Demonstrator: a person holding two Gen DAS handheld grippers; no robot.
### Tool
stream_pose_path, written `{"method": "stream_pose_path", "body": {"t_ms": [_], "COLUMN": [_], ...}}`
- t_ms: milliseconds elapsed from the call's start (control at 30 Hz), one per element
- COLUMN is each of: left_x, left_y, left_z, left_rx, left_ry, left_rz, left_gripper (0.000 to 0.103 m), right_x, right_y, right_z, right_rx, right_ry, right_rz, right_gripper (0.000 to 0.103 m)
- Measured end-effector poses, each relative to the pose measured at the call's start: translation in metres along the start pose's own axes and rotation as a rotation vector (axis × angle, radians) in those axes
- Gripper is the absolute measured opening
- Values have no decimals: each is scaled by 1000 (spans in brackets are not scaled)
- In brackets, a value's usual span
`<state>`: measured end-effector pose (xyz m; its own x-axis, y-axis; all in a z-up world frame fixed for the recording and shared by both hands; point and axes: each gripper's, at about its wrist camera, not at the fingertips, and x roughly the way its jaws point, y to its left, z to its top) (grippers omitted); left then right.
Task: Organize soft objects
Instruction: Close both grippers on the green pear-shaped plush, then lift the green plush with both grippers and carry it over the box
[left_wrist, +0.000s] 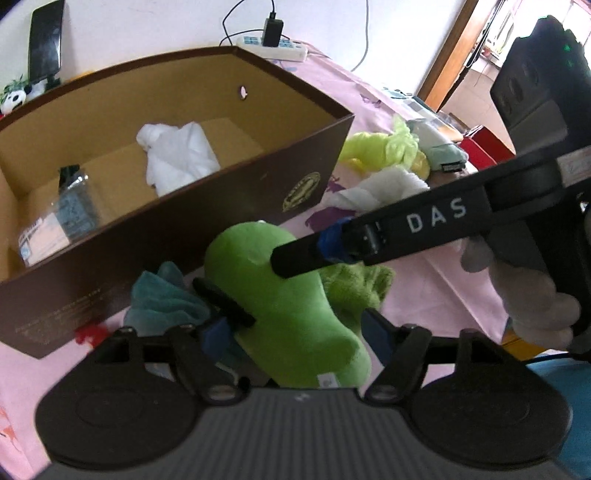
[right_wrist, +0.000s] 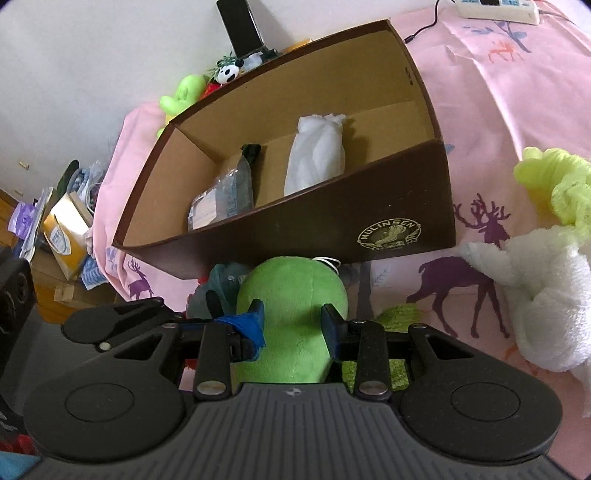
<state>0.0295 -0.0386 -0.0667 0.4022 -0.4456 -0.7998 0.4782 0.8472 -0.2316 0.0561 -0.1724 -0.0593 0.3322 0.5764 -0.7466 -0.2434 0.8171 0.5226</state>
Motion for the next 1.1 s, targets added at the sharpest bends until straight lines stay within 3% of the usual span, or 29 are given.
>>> {"method": "stream_pose_path", "body": {"t_ms": [67, 167, 233, 300, 600, 1100], "left_x": [3, 15, 22, 19, 15, -50], "left_y": [2, 5, 6, 2, 8, -21], "left_z": [2, 1, -1, -1, 1, 4], "left_rx": [1, -3, -9, 12, -9, 140], "left_ry": [1, 35, 50, 30, 14, -128], "left_rz": [4, 14, 15, 24, 21, 18], "left_gripper": [79, 96, 93, 80, 65, 62], "right_x": [2, 3, 1, 0, 5, -57], "right_y": [0, 1, 3, 2, -6, 12], "right_z": [1, 3, 4, 6, 6, 5], "right_rx": [4, 0, -22, -33, 50, -19], "right_ry": [7, 23, 37, 44, 59, -36], "right_rz": [5, 7, -3, -14, 30, 150], "right_gripper": [19, 20, 20, 20, 22, 22]}}
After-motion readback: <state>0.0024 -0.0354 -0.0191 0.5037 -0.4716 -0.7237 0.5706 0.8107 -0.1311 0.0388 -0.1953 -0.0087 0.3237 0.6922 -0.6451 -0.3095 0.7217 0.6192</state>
